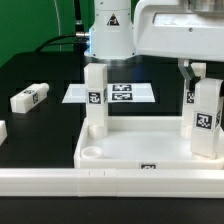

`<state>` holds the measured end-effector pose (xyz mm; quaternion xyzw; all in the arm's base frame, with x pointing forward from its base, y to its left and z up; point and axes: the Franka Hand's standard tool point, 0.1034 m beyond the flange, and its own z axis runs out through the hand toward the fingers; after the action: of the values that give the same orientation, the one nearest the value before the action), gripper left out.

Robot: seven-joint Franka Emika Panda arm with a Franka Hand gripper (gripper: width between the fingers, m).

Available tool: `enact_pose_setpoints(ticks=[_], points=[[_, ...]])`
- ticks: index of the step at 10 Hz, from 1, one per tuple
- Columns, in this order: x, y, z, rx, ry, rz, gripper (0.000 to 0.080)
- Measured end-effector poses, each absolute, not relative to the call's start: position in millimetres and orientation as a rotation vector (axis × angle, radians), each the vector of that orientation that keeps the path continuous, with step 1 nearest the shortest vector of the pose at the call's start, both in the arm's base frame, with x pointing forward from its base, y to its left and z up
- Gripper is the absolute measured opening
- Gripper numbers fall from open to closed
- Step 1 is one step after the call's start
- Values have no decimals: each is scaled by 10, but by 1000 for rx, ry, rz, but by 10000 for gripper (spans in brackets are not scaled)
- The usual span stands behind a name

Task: Assemble desk

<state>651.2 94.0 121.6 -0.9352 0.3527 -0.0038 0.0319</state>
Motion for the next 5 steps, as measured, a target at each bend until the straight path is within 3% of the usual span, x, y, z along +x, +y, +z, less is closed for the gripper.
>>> enact_pose_setpoints(ticks=[5], points=[[6522, 930, 1207, -2569, 1671, 3, 290]])
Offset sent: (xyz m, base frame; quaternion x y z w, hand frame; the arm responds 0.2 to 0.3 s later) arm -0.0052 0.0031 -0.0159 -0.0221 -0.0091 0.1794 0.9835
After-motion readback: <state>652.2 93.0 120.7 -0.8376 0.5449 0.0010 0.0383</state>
